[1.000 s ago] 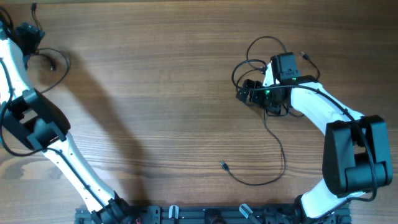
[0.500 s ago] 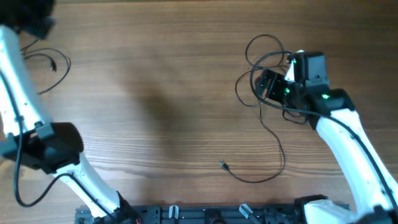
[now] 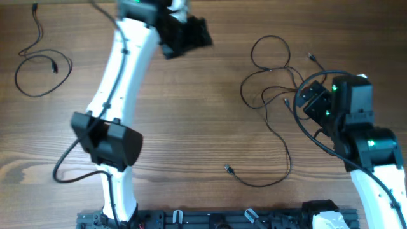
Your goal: Untangle cables
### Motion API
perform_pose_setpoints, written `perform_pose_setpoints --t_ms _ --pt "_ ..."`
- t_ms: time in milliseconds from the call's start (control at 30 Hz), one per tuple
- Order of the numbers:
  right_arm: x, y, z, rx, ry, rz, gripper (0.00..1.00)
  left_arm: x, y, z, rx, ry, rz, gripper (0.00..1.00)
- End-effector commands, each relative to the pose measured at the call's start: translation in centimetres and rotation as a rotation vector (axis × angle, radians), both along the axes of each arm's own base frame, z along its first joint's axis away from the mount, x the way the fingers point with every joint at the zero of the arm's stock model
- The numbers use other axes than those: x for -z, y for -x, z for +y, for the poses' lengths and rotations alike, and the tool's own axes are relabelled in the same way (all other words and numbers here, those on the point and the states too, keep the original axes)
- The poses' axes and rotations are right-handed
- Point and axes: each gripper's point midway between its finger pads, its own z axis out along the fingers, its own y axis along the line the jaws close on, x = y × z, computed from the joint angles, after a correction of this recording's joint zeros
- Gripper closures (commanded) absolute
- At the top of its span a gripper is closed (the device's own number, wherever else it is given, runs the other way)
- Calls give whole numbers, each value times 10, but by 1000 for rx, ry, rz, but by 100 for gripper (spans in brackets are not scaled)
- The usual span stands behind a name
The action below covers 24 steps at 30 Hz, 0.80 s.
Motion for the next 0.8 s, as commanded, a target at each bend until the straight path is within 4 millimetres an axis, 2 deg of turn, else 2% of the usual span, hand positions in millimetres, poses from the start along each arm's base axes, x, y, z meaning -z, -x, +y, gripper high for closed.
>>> perform_pose_setpoints --t_ms 0,33,133,233,367,400,500,767 --pt "-13 11 -16 71 6 -48 0 56 30 -43 90 -55 77 26" --pt "-16 15 -19 81 5 -56 0 70 39 -61 102 -48 90 34" --pt "-19 18 -19 82 7 -65 0 97 58 -98 172 -35 69 40" --pt "-15 21 -20 82 8 -45 0 117 73 -128 220 -10 37 41" --pt "-10 27 -20 82 10 -11 0 135 89 -159 226 37 15 52" --pt "-9 28 -20 82 10 -7 0 139 92 -164 226 46 13 56" --pt "-7 30 -18 75 2 5 0 153 96 -174 230 46 11 57" --pt "-3 35 -15 64 -8 30 0 192 78 -179 139 24 5 59"
